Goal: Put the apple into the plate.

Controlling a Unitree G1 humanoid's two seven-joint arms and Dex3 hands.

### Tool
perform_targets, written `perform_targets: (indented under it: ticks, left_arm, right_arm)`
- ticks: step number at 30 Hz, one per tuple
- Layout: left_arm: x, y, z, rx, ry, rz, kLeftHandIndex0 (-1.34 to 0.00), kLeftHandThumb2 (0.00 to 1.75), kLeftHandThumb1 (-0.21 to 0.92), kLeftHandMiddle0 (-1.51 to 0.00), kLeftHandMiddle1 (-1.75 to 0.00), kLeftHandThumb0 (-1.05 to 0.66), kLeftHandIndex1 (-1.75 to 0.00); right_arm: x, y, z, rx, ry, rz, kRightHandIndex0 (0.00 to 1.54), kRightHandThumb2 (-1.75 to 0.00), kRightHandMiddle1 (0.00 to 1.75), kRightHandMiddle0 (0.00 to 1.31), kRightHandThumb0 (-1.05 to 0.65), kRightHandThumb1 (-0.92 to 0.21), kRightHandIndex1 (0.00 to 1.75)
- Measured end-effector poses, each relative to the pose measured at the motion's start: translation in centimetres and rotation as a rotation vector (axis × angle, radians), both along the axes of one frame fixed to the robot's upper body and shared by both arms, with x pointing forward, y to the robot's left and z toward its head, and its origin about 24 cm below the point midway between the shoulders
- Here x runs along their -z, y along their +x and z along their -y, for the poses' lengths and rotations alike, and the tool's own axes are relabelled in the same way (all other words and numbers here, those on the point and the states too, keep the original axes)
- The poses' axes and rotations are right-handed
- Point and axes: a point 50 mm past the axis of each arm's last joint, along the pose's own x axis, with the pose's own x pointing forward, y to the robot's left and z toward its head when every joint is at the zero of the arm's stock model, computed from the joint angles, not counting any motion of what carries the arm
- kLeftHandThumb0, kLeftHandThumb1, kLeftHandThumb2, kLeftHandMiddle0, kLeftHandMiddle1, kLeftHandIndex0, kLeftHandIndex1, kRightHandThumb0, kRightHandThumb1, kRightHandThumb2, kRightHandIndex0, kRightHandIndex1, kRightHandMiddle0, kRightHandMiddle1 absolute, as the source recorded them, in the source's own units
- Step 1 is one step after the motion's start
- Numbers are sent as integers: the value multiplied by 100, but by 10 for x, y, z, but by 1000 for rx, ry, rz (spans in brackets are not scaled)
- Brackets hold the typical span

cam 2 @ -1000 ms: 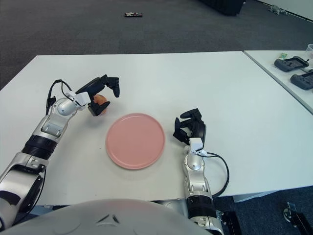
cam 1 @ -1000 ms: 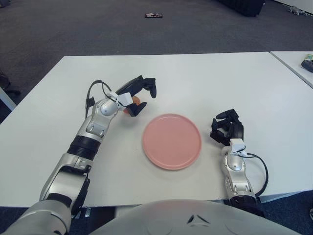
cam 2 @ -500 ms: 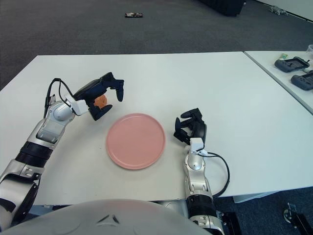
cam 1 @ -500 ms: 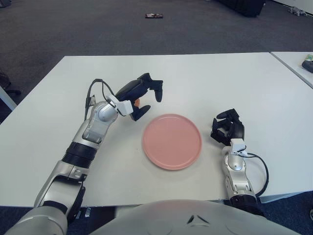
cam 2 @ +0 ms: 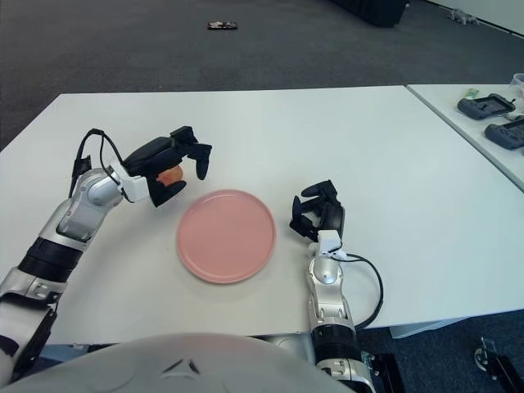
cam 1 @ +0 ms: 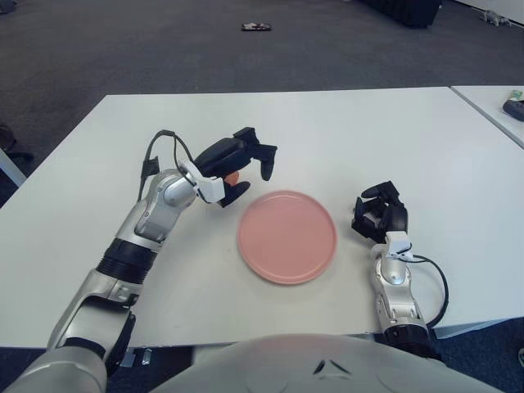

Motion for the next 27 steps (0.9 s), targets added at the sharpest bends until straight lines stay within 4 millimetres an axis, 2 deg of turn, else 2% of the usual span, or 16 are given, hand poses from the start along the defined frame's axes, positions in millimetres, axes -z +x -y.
perform_targets:
  ticks: [1,3,4,5,6,7,9,10,11,12,13,17,27]
  left_arm:
    - [2,6,-7,-35,45,14,-68,141,16,-66,-173,-1,-151]
    - [4,16,-19,-91,111,44,-66,131,25,-57,-174,-1,-150]
    - [4,20,-25,-113,137,61,-61,126,31,-46,-171,-9,-155]
    - [3,25,-30,-139,175,91,-46,119,33,-29,-159,-24,-159]
    - [2,28,-34,-154,206,114,-29,119,28,-19,-145,-38,-159]
    - [0,31,-37,-166,237,142,-23,117,29,-15,-129,-47,-147]
    - [-2,35,-40,-176,317,207,-9,102,39,-6,-77,-72,-100]
    - [-2,36,-41,-178,357,240,-6,97,43,-4,-60,-79,-83]
    - [-2,37,-42,-182,395,275,-5,94,45,-3,-52,-82,-74]
    - [0,38,-43,-186,428,303,-3,91,49,-2,-33,-89,-51]
    - [2,40,-45,-192,456,334,-2,88,52,-1,-21,-93,-37]
    - [19,43,-49,-201,557,408,0,80,59,0,-4,-102,-8]
    - [50,48,-60,-174,739,334,0,68,66,0,0,-105,0]
  right_arm:
    - [0,0,0,1,0,0,66,-109,175,46,-42,-51,151]
    - [0,0,0,3,0,1,66,-109,175,46,-42,-50,151]
    - [0,0,0,4,-1,2,66,-109,175,46,-42,-50,151]
    - [0,0,0,6,-2,3,67,-109,175,46,-42,-50,151]
    - [0,0,0,6,-3,3,67,-109,175,46,-42,-50,151]
    - [0,0,0,6,-4,3,67,-109,175,46,-42,-50,151]
    - [0,0,1,7,-6,3,67,-109,175,46,-42,-50,151]
    - [0,0,0,7,-6,3,67,-109,175,46,-42,-50,151]
    - [0,0,0,7,-6,3,68,-109,175,46,-42,-50,151]
    - [0,0,0,7,-6,3,68,-110,175,47,-42,-50,151]
    - [0,0,0,6,-7,2,68,-111,175,47,-42,-49,151]
    - [0,1,0,4,-8,2,69,-112,175,48,-43,-48,151]
    - [0,1,0,10,-17,2,68,-111,175,47,-42,-49,151]
